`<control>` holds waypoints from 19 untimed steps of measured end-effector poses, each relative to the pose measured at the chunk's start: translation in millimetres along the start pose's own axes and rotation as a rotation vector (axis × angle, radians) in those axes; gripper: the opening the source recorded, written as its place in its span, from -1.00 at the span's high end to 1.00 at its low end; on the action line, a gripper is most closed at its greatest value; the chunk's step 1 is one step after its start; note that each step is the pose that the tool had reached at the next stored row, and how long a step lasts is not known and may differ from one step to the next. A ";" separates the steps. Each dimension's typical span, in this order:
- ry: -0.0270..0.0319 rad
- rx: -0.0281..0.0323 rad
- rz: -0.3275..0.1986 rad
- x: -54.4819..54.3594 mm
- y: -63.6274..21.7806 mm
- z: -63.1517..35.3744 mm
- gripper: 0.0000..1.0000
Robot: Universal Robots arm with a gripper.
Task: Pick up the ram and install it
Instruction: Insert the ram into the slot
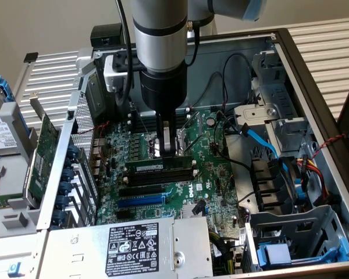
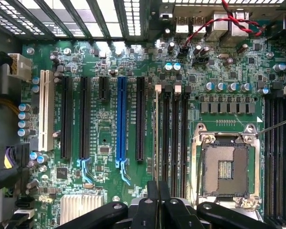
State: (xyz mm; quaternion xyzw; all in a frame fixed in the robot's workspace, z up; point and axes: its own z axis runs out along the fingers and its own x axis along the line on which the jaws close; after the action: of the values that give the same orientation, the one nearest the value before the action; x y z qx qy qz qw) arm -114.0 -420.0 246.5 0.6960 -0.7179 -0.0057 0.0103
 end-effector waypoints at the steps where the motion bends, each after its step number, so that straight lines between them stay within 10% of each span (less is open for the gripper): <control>1: 0.0024 0.0001 0.000 -0.3 0.0 0.0 0.76; 19: 0.0028 0.0036 0.000 -2.2 0.0 3.9 0.76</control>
State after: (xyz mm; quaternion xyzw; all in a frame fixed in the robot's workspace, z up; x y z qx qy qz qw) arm -114.1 -417.8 242.5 0.6960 -0.7180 -0.0035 0.0100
